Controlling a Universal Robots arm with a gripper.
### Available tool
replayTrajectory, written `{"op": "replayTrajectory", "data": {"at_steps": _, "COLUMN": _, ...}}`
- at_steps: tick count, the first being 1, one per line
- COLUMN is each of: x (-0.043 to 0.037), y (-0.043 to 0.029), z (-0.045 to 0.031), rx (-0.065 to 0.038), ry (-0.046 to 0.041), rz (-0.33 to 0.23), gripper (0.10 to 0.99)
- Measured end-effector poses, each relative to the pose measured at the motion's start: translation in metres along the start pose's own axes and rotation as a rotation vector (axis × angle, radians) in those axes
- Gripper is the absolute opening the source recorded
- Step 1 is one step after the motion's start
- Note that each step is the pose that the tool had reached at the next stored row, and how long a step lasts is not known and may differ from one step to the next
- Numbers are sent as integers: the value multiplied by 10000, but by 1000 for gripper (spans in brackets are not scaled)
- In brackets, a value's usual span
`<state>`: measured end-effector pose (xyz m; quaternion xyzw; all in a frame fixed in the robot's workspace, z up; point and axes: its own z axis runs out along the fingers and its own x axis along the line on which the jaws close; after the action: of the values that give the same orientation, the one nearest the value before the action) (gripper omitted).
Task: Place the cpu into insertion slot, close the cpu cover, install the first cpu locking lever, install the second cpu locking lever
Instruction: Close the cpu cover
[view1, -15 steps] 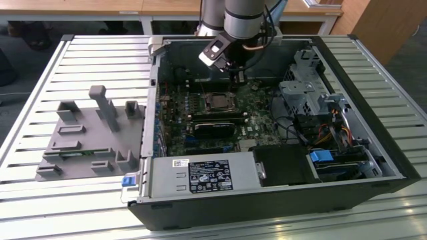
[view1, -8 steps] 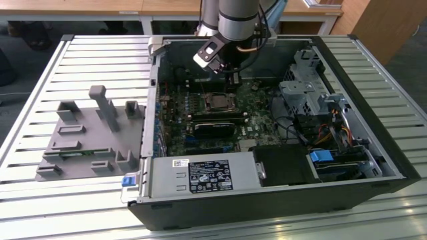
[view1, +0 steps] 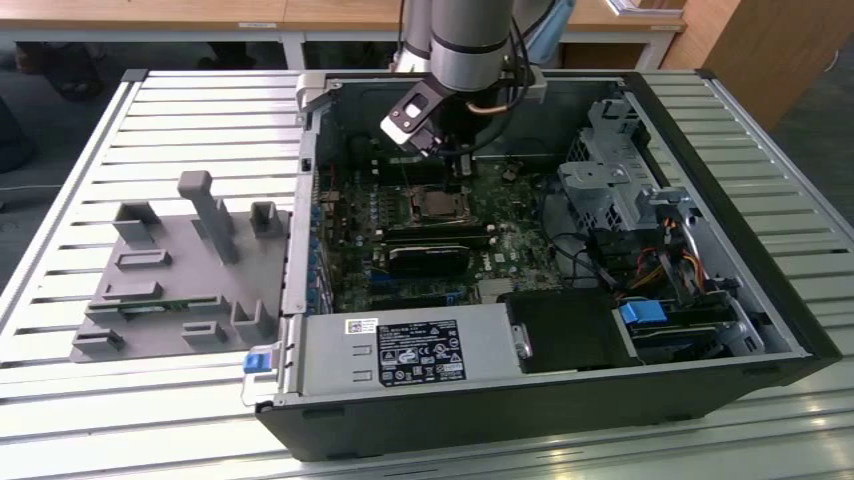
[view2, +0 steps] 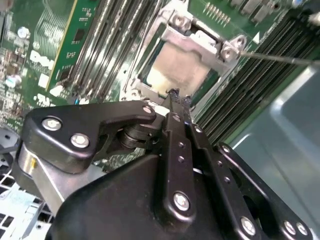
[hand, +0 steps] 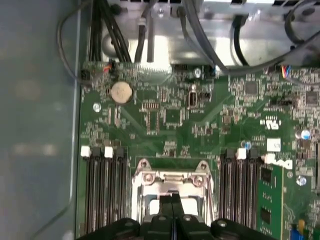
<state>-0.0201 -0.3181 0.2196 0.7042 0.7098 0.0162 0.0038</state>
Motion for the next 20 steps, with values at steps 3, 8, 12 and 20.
{"op": "replayTrajectory", "data": {"at_steps": 3, "x": 1, "y": -83, "z": 10, "rx": -1, "ry": 12, "rz": -2, "gripper": 106}}
{"op": "replayTrajectory", "data": {"at_steps": 8, "x": -4, "y": -121, "z": 38, "rx": 8, "ry": 51, "rz": -1, "gripper": 106}}
{"op": "replayTrajectory", "data": {"at_steps": 12, "x": -26, "y": -196, "z": 66, "rx": 13, "ry": 52, "rz": -12, "gripper": 106}}
{"op": "replayTrajectory", "data": {"at_steps": 20, "x": -32, "y": -340, "z": 87, "rx": 14, "ry": 60, "rz": -33, "gripper": 106}}
